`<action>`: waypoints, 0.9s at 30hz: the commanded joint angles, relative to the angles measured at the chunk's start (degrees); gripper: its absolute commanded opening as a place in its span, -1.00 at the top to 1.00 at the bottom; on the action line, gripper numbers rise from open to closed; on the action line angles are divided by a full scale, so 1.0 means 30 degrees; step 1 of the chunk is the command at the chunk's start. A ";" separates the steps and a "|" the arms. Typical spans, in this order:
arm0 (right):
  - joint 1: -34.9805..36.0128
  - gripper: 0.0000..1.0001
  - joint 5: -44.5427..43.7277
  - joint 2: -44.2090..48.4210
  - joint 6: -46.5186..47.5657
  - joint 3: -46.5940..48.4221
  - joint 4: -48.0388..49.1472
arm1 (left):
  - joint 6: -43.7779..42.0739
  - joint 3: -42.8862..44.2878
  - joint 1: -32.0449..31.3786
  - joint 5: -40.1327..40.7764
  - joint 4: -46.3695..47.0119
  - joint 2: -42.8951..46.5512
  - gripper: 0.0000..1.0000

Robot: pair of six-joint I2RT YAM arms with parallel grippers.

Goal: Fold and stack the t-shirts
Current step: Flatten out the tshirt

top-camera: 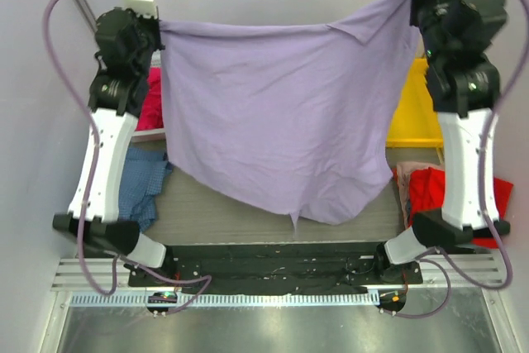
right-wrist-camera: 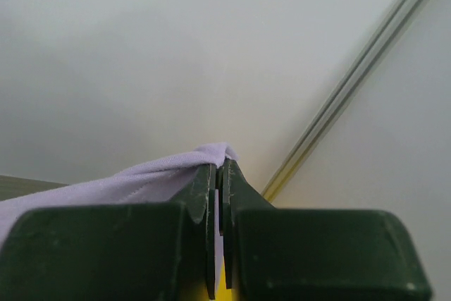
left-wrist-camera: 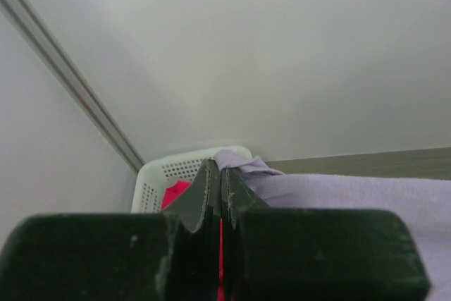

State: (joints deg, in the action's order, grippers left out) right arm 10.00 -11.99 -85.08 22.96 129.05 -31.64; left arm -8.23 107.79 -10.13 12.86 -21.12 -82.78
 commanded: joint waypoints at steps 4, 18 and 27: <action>-0.0198 0.98 -0.1336 -0.3221 0.2248 0.4265 0.4682 | -0.0070 0.6600 0.0066 0.1103 0.1973 -0.3750 1.00; -0.0227 0.98 -0.1366 0.0991 0.1490 0.1459 0.4280 | -0.0480 0.1848 0.0066 0.0284 0.1506 0.2797 1.00; -0.0228 0.98 -0.0955 0.6442 0.0024 -0.2880 0.0852 | -0.1035 -0.3203 0.0066 -0.0304 -0.0223 0.8633 1.00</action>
State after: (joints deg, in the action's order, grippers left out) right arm 9.80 -13.32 -69.28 25.50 122.48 -26.06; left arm -9.37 100.51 -10.17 10.90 -20.29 -60.66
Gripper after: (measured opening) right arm 0.041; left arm 0.016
